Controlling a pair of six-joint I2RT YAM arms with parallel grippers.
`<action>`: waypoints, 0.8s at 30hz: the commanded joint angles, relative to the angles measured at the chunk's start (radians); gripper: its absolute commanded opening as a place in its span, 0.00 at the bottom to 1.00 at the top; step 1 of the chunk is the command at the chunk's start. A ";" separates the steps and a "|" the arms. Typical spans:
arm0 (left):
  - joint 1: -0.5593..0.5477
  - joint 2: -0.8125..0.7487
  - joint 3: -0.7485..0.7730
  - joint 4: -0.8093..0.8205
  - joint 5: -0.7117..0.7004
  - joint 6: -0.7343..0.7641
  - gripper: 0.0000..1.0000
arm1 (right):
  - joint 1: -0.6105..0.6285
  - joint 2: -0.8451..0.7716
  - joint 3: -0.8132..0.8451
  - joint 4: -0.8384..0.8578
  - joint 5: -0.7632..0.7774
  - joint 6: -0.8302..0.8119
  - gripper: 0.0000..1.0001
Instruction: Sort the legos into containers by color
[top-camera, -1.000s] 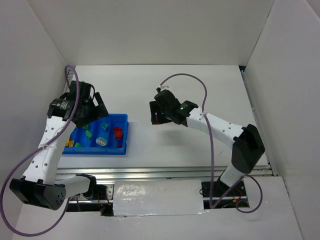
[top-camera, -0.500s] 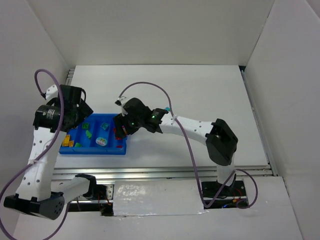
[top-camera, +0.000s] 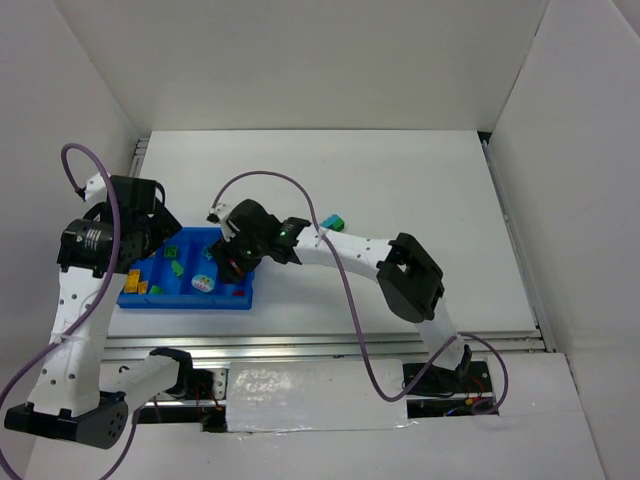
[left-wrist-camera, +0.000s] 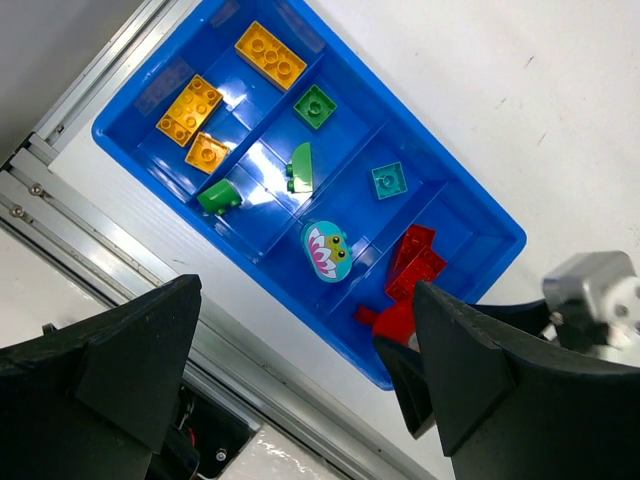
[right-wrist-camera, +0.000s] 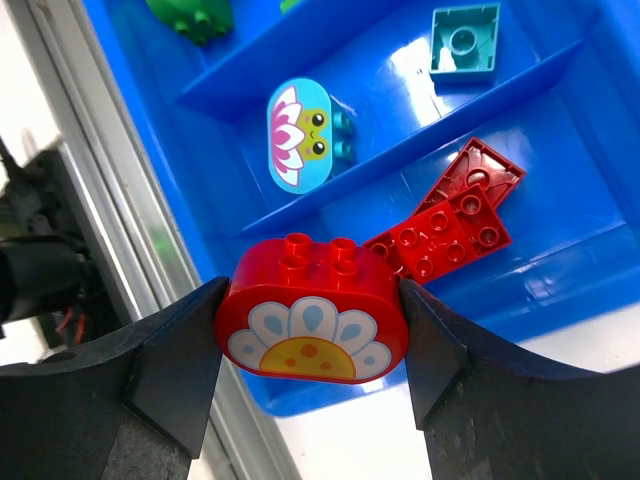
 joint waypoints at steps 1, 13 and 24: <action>0.007 -0.013 0.006 0.018 0.009 0.039 0.99 | 0.012 0.028 0.072 -0.007 -0.026 -0.038 0.53; 0.013 -0.014 -0.015 0.040 0.038 0.063 0.99 | 0.013 0.017 0.073 -0.010 0.028 -0.048 1.00; 0.016 0.001 -0.060 0.112 0.144 0.143 1.00 | -0.100 -0.324 -0.262 0.165 0.124 0.141 1.00</action>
